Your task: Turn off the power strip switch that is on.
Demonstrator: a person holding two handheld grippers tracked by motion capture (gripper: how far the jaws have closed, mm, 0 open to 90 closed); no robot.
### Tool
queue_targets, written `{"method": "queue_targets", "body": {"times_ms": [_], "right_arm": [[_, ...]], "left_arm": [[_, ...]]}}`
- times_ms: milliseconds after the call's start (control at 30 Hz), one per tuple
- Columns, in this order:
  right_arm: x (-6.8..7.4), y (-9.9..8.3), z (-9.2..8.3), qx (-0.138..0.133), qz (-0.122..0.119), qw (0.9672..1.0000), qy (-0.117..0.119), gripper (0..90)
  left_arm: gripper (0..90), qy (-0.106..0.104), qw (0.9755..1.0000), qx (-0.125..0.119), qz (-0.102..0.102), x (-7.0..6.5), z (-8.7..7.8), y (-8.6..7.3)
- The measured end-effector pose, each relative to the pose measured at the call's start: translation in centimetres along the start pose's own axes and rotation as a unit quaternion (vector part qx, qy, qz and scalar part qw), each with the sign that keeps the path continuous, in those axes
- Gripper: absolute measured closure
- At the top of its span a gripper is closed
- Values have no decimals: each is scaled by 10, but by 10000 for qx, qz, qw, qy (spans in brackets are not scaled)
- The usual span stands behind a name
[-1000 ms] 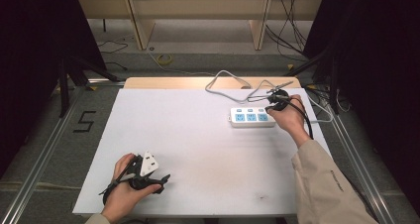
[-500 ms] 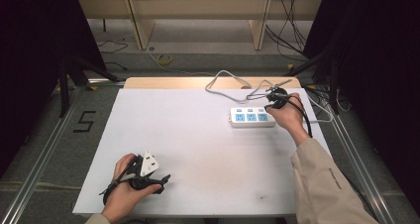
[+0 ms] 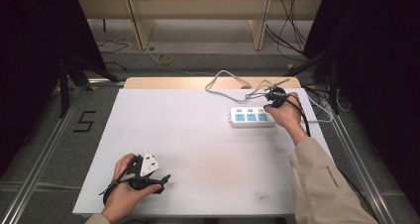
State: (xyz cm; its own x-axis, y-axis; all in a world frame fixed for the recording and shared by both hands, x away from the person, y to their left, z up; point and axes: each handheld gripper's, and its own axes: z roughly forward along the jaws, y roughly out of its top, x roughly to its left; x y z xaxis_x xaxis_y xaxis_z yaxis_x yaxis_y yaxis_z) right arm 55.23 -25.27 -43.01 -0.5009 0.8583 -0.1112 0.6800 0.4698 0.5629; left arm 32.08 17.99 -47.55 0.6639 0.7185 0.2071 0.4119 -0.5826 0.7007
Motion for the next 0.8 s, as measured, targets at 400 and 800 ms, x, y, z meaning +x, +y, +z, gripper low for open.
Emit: {"method": "queue_targets", "body": {"times_ms": [400,800], "right_arm": [[0,4,6,44,-3,10000,-9,900],[1,11,12,80,-7,10000,9,900]], "left_arm": [[164,0,10000,9,3,0,0,0],[164,2,10000,14,6,0,0,0]]}}
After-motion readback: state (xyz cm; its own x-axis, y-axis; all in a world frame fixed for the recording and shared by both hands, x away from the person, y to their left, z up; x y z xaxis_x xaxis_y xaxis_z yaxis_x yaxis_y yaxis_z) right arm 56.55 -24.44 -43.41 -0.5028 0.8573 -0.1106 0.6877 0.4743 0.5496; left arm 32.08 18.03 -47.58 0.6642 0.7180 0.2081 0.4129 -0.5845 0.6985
